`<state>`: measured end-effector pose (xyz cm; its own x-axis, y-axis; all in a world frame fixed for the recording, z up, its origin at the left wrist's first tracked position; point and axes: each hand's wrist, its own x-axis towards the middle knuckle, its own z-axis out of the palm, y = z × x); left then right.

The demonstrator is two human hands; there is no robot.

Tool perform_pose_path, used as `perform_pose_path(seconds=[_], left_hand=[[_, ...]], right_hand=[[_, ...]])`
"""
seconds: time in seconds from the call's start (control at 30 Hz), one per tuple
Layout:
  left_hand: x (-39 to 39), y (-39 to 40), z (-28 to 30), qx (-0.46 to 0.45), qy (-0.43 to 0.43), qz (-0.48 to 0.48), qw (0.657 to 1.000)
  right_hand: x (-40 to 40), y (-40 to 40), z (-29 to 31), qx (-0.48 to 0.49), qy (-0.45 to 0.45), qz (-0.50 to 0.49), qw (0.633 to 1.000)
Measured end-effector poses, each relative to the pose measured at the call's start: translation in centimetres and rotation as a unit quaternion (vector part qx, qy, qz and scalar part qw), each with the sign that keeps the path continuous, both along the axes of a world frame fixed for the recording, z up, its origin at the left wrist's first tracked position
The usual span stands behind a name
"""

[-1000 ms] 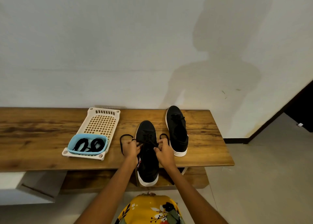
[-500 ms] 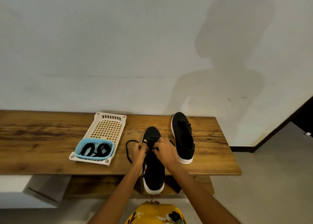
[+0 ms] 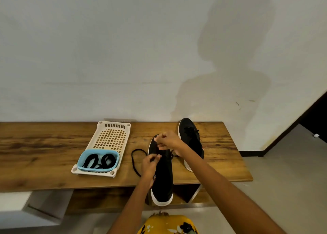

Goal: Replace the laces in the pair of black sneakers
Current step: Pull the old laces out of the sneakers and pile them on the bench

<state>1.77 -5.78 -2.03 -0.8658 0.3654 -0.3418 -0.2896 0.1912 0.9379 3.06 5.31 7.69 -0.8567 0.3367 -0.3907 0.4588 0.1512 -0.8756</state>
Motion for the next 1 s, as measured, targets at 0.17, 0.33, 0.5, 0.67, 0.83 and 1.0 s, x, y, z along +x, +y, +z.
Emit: perform_pose_path(seconds=[0.17, 0.33, 0.5, 0.67, 0.83, 1.0], left_hand=[[-1.0, -1.1, 0.4, 0.183, -0.18, 0.054, 0.965], [-0.5, -1.2, 1.2, 0.174, -0.117, 0.013, 0.978], [-0.7, -1.0, 0.8, 0.1, -0.075, -0.053, 0.991], [-0.9, -0.7, 1.4, 0.034, 0.05, -0.149, 0.987], [-1.3, -0.7, 0.1, -0.009, 0.007, -0.07, 0.997], [-0.7, -0.9, 0.2, 0.158, -0.198, 0.058, 0.966]], right_hand=[[4.2, -0.1, -4.6, 0.288, -0.043, 0.187, 0.938], [4.7, -1.5, -5.9, 0.428, 0.0, 0.122, 0.895], [2.6, -1.3, -2.3, 0.411, 0.015, 0.086, 0.908], [-0.2, -1.4, 1.6, 0.28, 0.064, 0.026, 0.957], [0.1, -0.9, 1.9, 0.023, 0.105, -0.097, 0.99], [4.4, 0.2, -3.8, 0.196, -0.023, 0.022, 0.98]])
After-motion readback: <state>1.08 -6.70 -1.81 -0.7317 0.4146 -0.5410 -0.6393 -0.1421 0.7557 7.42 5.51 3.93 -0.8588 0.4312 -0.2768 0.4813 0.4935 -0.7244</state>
